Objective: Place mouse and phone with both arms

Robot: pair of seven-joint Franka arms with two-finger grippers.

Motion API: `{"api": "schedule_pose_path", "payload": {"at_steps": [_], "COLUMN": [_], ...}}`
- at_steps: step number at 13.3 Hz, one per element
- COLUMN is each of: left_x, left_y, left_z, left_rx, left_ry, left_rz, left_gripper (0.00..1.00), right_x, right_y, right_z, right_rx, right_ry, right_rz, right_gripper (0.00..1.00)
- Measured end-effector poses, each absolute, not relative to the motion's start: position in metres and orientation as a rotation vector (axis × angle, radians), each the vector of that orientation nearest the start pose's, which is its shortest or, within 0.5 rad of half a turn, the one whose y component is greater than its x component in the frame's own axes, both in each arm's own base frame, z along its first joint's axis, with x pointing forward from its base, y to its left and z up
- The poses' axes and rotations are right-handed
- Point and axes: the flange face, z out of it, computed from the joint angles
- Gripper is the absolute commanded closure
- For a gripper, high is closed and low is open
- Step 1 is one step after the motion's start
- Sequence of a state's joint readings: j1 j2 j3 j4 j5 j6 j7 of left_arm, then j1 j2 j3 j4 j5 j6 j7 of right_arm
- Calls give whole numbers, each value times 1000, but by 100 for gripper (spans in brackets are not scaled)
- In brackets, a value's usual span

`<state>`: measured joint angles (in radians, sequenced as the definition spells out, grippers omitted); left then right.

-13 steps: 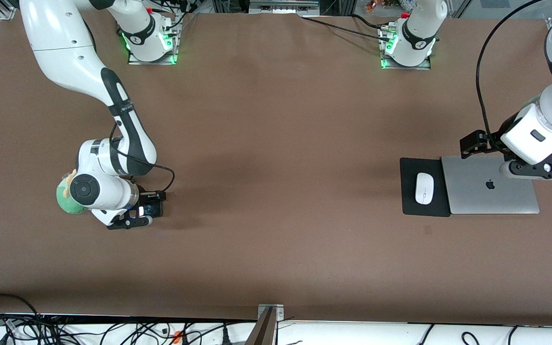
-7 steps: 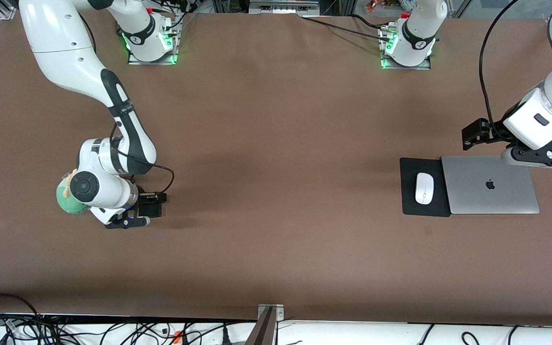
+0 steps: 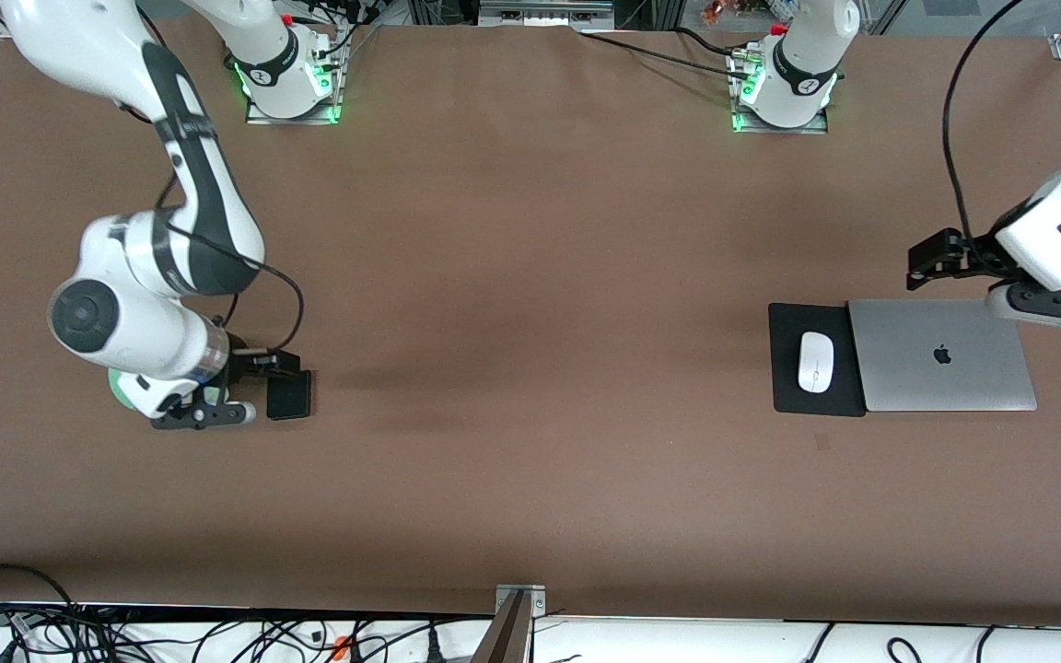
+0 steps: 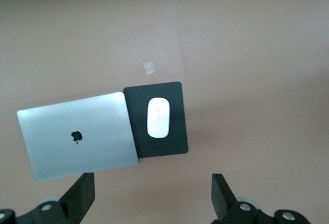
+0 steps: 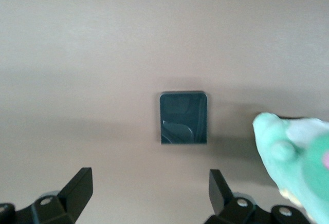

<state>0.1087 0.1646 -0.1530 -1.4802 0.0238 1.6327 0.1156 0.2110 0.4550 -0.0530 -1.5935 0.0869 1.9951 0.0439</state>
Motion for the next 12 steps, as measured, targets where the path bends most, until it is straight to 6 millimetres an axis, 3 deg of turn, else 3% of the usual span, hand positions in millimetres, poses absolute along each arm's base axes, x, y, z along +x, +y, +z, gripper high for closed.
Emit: {"api": "schedule_pose_path", "payload": {"at_steps": [3,6,9,12], "left_x": [581,548,543,544], "left_y": [-21,-9,0,-14], "left_z": [580,585,587,588], "left_rx": [-3114,-3109,-3110,-3107], "left_ry": [267,237,221,259], "left_rz": [-43,-100,-117,-121], "left_gripper": [0,0,0,0], "right_x": [655,652,641,609], "right_y": [110,97,96,90], "right_z": [430,467,495,550], "right_rx": [-3080,-3082,-3079,-3071], "right_ry": [-125,-110,-112,-118], "right_rz": [22,37,76,106], "right_gripper": [0,0,0,0]}}
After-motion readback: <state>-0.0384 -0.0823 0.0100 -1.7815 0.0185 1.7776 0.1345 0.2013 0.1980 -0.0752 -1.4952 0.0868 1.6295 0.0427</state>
